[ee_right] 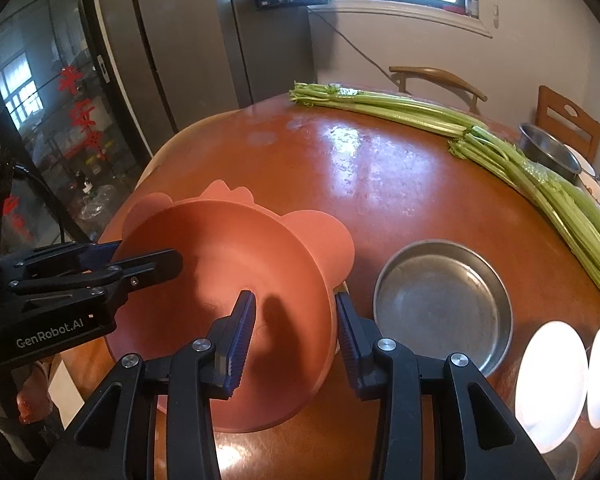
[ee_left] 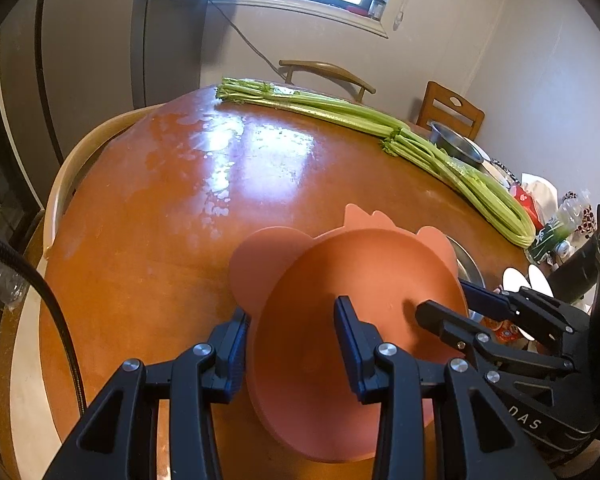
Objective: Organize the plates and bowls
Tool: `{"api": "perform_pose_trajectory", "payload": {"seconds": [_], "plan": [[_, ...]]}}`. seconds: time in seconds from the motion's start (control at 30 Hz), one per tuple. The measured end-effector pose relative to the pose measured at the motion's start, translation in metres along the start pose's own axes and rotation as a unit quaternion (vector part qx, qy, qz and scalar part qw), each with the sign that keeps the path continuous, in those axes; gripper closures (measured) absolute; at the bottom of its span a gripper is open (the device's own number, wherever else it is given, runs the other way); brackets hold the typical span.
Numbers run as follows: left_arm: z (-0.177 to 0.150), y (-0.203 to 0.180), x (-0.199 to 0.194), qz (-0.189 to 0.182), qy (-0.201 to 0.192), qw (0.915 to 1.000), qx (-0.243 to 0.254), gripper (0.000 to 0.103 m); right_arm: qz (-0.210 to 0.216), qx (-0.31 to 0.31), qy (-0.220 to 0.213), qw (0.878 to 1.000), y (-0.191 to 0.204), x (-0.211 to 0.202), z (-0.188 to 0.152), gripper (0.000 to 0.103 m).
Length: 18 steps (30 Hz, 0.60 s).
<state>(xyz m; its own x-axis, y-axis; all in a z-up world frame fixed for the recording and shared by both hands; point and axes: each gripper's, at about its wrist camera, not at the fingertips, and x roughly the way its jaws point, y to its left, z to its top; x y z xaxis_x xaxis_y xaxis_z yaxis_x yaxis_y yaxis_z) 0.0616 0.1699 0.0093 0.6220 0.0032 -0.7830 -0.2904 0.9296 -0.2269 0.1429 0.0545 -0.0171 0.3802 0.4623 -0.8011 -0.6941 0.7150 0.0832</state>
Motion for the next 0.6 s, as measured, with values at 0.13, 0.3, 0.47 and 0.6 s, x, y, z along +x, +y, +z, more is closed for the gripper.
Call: {"api": "perform_pose_trajectory", "payload": {"seconds": [0.13,0.3,0.47,0.6], "plan": [[0.006,0.004,0.007,0.001,0.001,1.0,0.0,0.063,-0.002,0.004,0.002,1.0,-0.001,0.009,0.005,0.06],[0.011,0.007,0.019,0.001,0.007,1.0,-0.003,0.063,-0.002,0.016,0.01,1.0,-0.004,0.023,0.008,0.06],[0.01,0.008,0.032,0.004,0.02,0.9998,0.002,0.063,-0.005,0.023,0.013,1.0,-0.008,0.029,0.009,0.06],[0.008,0.009,0.037,0.004,0.021,0.9998,-0.002,0.063,-0.004,0.03,0.014,0.999,-0.011,0.032,0.007,0.06]]}}
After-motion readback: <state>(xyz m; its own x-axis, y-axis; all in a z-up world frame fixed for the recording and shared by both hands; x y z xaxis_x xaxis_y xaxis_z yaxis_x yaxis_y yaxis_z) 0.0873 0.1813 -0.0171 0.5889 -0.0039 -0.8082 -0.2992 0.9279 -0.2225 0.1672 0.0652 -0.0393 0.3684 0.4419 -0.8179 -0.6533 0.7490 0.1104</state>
